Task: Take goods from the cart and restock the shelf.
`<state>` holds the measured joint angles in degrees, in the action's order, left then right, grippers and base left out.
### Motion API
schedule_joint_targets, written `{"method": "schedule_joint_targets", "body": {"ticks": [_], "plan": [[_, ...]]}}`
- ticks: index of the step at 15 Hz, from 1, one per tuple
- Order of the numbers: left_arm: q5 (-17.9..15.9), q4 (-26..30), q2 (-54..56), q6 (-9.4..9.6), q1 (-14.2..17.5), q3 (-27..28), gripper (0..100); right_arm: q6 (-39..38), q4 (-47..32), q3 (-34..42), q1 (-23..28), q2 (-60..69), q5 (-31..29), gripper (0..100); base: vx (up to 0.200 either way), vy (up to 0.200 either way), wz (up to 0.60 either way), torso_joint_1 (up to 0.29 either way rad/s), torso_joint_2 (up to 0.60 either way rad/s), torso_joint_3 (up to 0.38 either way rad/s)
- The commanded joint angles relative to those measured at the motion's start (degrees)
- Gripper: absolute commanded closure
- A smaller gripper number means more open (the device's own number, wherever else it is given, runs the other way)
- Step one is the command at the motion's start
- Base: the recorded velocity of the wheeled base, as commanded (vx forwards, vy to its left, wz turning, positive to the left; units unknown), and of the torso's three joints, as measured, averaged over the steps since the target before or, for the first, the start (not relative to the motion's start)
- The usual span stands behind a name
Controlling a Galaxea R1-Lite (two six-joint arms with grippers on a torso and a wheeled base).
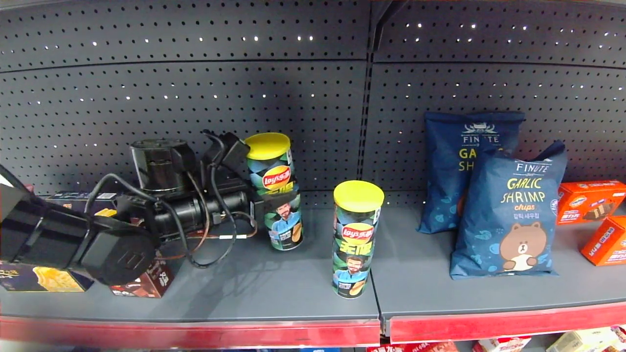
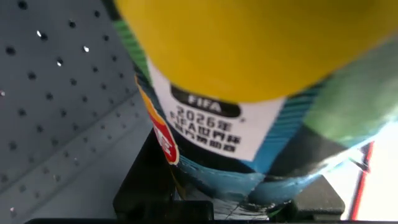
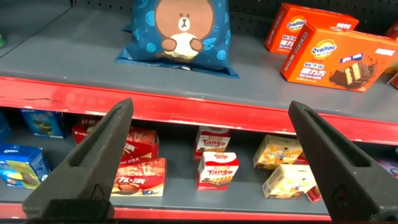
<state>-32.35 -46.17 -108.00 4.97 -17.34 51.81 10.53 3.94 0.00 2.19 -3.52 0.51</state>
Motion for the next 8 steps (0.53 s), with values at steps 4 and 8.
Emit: {"method": "schedule_joint_targets", "body": {"ticks": [4,8], "plan": [[-4.65,3.63,-10.74,0.74,-0.42,14.46,100,0.98,0.02,0.0,0.0,-0.26,0.19,0,0.0,0.0,0.0,0.0,0.0,0.0],[-5.26,3.54,-15.23,0.65,-2.97,19.56,100,1.24,0.02,0.0,0.0,-0.26,0.19,0,0.0,0.0,0.0,0.0,0.0,0.0]]}}
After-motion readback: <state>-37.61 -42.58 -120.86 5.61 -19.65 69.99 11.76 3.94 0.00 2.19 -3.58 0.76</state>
